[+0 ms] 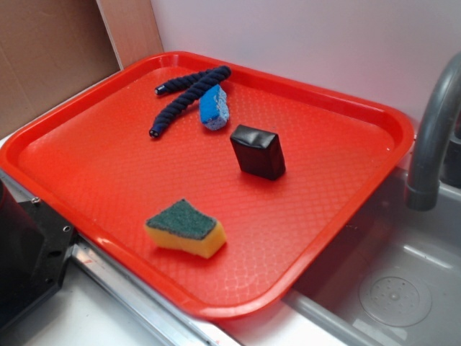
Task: Grab the black box.
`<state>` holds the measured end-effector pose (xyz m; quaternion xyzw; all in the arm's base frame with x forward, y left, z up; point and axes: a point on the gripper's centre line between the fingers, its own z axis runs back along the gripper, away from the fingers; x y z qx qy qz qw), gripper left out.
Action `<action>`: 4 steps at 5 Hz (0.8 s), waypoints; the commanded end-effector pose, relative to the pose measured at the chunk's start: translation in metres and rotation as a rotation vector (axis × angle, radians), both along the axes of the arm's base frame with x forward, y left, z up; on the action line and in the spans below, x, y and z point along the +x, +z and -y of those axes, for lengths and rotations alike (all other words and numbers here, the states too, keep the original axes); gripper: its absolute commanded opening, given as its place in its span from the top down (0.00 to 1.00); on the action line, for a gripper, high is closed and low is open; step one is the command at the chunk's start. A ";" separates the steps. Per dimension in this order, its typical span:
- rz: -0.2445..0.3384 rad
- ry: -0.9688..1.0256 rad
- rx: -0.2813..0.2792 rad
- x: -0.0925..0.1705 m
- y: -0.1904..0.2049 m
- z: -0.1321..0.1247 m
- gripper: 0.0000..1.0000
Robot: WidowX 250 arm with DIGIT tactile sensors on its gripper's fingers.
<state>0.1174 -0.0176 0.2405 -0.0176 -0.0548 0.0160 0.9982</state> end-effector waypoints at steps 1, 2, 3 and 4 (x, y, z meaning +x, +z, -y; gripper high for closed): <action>0.000 0.000 0.000 0.000 0.000 0.000 0.00; 0.077 -0.249 0.002 0.050 -0.021 0.017 0.00; 0.121 -0.399 0.043 0.097 -0.049 0.009 0.00; 0.121 -0.399 0.043 0.097 -0.049 0.009 0.00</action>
